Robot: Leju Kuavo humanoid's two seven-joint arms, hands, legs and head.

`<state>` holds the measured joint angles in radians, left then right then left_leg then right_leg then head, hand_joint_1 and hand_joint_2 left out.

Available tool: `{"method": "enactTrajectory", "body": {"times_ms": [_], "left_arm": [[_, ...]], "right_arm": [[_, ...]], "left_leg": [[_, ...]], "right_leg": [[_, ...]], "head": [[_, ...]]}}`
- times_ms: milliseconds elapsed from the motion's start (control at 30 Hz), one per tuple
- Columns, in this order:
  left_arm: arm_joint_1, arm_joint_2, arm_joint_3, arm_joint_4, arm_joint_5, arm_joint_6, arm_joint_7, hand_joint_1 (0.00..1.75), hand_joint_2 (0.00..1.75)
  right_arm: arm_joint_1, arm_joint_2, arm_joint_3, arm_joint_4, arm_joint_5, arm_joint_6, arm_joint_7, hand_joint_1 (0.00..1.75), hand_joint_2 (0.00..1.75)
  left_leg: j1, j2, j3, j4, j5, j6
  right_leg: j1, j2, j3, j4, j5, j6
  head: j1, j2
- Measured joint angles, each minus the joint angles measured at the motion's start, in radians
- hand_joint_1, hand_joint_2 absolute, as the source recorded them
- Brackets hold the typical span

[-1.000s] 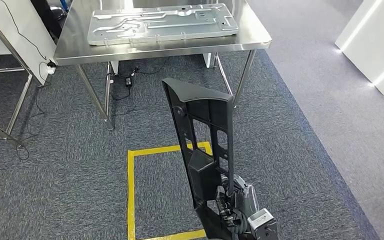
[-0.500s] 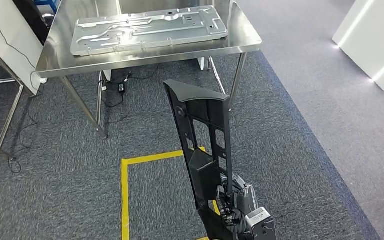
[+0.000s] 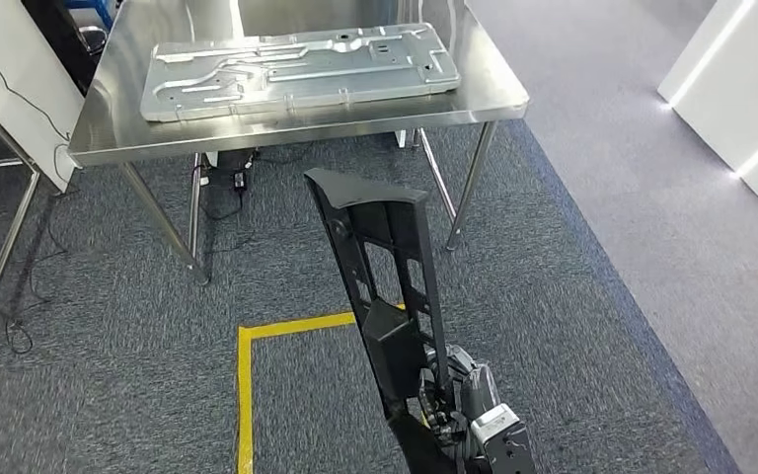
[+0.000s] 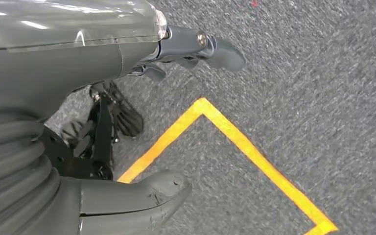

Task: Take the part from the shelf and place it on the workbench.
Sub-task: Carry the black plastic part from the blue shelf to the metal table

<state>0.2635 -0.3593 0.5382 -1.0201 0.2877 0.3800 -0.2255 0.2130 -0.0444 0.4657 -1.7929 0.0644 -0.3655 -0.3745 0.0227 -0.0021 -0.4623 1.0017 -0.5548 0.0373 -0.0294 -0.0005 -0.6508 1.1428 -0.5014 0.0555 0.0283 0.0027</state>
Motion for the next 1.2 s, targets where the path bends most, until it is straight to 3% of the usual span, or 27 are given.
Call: {"method": "enactTrajectory", "body": {"times_ms": [67, 133, 200, 267, 333, 400, 433, 467, 533, 567, 600, 667, 733, 800, 867, 900, 933, 1000, 1067, 1133, 1200], "left_arm": [[-0.001, 0.000, -0.006, 0.000, 0.005, 0.006, -0.002, 0.00, 1.75], [-0.002, 0.000, -0.012, 0.000, 0.007, 0.012, -0.003, 0.00, 1.75], [-0.002, 0.000, -0.020, 0.000, 0.013, 0.021, -0.001, 0.00, 1.75], [-0.001, 0.000, -0.024, 0.000, 0.021, 0.030, 0.004, 0.00, 1.75], [0.000, 0.000, -0.026, 0.000, 0.026, 0.035, 0.007, 0.00, 1.75], [0.005, 0.000, -0.026, 0.000, 0.028, 0.039, 0.008, 0.00, 1.75], [0.007, 0.000, -0.026, 0.000, 0.030, 0.041, 0.008, 0.00, 1.75], [0.009, 0.000, -0.026, 0.000, 0.032, 0.042, 0.007, 0.00, 1.75], [0.009, 0.000, -0.026, 0.000, 0.035, 0.045, 0.007, 0.00, 1.75], [0.008, 0.000, -0.027, 0.000, 0.036, 0.046, 0.007, 0.00, 1.75], [0.008, 0.000, -0.028, 0.000, 0.037, 0.047, 0.007, 0.00, 1.75], [0.009, -0.001, -0.032, 0.000, 0.037, 0.050, 0.008, 0.00, 1.75], [0.010, -0.002, -0.036, 0.000, 0.035, 0.055, 0.009, 0.00, 1.75], [0.008, -0.002, -0.039, 0.000, 0.034, 0.056, 0.010, 0.00, 1.75], [0.007, -0.002, -0.041, 0.000, 0.032, 0.057, 0.013, 0.00, 1.75], [0.007, -0.002, -0.042, 0.000, 0.030, 0.058, 0.015, 0.00, 1.75], [0.008, -0.002, -0.042, 0.000, 0.029, 0.059, 0.017, 0.00, 1.75], [0.009, -0.003, -0.042, 0.000, 0.025, 0.058, 0.021, 0.00, 1.75], [0.008, -0.003, -0.041, 0.000, 0.023, 0.055, 0.022, 0.00, 1.75], [0.005, -0.002, -0.040, 0.000, 0.021, 0.051, 0.023, 0.00, 1.75], [0.006, -0.002, -0.039, 0.000, 0.020, 0.049, 0.023, 0.00, 1.75]], "right_arm": [[-0.001, -0.001, 0.000, 0.002, 0.000, 0.000, 0.002, 1.75, 1.75], [0.000, -0.002, 0.000, 0.004, 0.000, 0.000, 0.005, 1.75, 1.75], [0.001, -0.003, 0.000, 0.005, -0.001, 0.005, 0.010, 1.75, 1.75], [-0.002, -0.004, 0.001, 0.006, 0.003, 0.011, 0.024, 1.75, 1.75], [-0.003, -0.005, 0.004, 0.010, 0.024, 0.013, 0.048, 1.75, 1.75], [-0.003, -0.005, 0.009, 0.016, 0.044, 0.011, 0.069, 1.75, 1.75], [-0.003, -0.006, 0.011, 0.019, 0.049, 0.010, 0.076, 1.75, 1.75], [-0.003, -0.006, 0.013, 0.022, 0.051, 0.009, 0.082, 1.75, 1.75], [-0.003, -0.006, 0.016, 0.027, 0.051, 0.009, 0.092, 1.75, 1.75], [-0.003, -0.006, 0.018, 0.030, 0.051, 0.009, 0.096, 1.75, 1.75], [-0.003, -0.006, 0.018, 0.033, 0.050, 0.009, 0.100, 1.75, 1.75], [-0.005, -0.006, 0.020, 0.037, 0.048, 0.011, 0.109, 1.75, 1.75], [-0.006, -0.007, 0.021, 0.040, 0.048, 0.013, 0.116, 1.75, 1.75], [-0.006, -0.008, 0.022, 0.042, 0.048, 0.013, 0.118, 1.75, 1.75], [-0.006, -0.010, 0.022, 0.046, 0.047, 0.012, 0.121, 1.75, 1.75], [-0.005, -0.011, 0.022, 0.049, 0.046, 0.012, 0.124, 1.75, 1.75], [-0.005, -0.012, 0.023, 0.052, 0.045, 0.012, 0.128, 1.75, 1.75], [-0.004, -0.014, 0.023, 0.057, 0.045, 0.012, 0.134, 1.75, 1.75], [-0.005, -0.015, 0.024, 0.059, 0.046, 0.010, 0.138, 1.75, 1.75], [-0.005, -0.016, 0.025, 0.062, 0.047, 0.006, 0.143, 1.75, 1.75], [-0.005, -0.017, 0.027, 0.064, 0.047, 0.003, 0.147, 1.75, 1.75]], "left_leg": [[0.002, 0.000, 0.014, -0.002, -0.017, -0.013], [0.001, 0.001, 0.022, -0.004, -0.021, -0.028], [0.002, 0.003, 0.021, 0.019, -0.017, -0.038], [0.004, 0.003, -0.026, 0.111, -0.026, -0.040], [0.003, 0.003, -0.107, 0.235, -0.073, -0.042], [0.000, 0.003, -0.173, 0.296, -0.115, -0.039], [-0.003, 0.003, -0.186, 0.283, -0.107, -0.034], [-0.006, 0.006, -0.186, 0.242, -0.075, -0.026], [-0.019, 0.027, -0.169, 0.131, 0.023, -0.002], [-0.026, 0.036, -0.161, 0.094, 0.051, 0.006], [-0.030, 0.043, -0.157, 0.074, 0.071, 0.010], [-0.031, 0.033, -0.150, 0.068, 0.072, 0.011], [-0.025, 0.019, -0.139, 0.056, 0.080, 0.015], [-0.019, 0.005, -0.130, 0.044, 0.080, 0.021], [-0.017, -0.012, -0.125, 0.041, 0.075, 0.025], [-0.017, -0.021, -0.121, 0.041, 0.071, 0.025], [-0.015, -0.031, -0.116, 0.041, 0.066, 0.023], [-0.012, -0.053, -0.098, 0.041, 0.055, 0.016], [-0.011, -0.073, -0.086, 0.042, 0.045, 0.005], [-0.009, -0.088, -0.089, 0.040, 0.043, -0.009], [-0.005, -0.091, -0.092, 0.036, 0.043, -0.022]], "right_leg": [[0.006, -0.008, 0.015, -0.085, 0.054, -0.008], [0.014, -0.009, 0.012, -0.097, 0.053, -0.029], [0.013, -0.005, 0.027, -0.104, 0.050, -0.049], [0.013, -0.005, 0.052, -0.112, 0.038, -0.066], [0.017, -0.008, 0.071, -0.115, 0.022, -0.077], [0.023, -0.012, 0.094, -0.115, 0.003, -0.081], [0.027, -0.015, 0.108, -0.115, -0.008, -0.081], [0.030, -0.019, 0.123, -0.115, -0.019, -0.082], [0.037, -0.031, 0.151, -0.114, -0.042, -0.079], [0.039, -0.036, 0.160, -0.113, -0.052, -0.074], [0.041, -0.042, 0.167, -0.112, -0.062, -0.069], [0.043, -0.052, 0.179, -0.113, -0.076, -0.058], [0.041, -0.043, 0.184, -0.100, -0.095, -0.047], [0.033, -0.017, 0.141, -0.016, -0.139, -0.034], [0.023, -0.005, 0.057, 0.113, -0.179, -0.024], [0.019, -0.004, 0.024, 0.151, -0.176, -0.020], [0.015, -0.004, 0.006, 0.155, -0.152, -0.016], [0.007, 0.006, 0.023, 0.057, -0.056, -0.012], [0.004, 0.043, 0.058, -0.053, 0.007, -0.016], [0.007, 0.067, 0.072, -0.088, 0.006, -0.026], [0.007, 0.057, 0.077, -0.101, 0.004, -0.039]], "head": [[0.001, 0.000], [0.002, 0.000], [0.003, 0.000], [0.002, 0.000], [0.001, 0.000], [0.001, 0.000], [0.001, 0.000], [0.001, 0.000], [0.002, 0.000], [0.001, 0.000], [0.001, 0.000], [-0.001, 0.000], [-0.001, 0.000], [0.000, 0.000], [0.000, 0.000], [0.000, 0.000], [0.000, 0.000], [0.000, 0.000], [0.000, 0.000], [0.000, 0.000], [0.000, 0.000]]}}
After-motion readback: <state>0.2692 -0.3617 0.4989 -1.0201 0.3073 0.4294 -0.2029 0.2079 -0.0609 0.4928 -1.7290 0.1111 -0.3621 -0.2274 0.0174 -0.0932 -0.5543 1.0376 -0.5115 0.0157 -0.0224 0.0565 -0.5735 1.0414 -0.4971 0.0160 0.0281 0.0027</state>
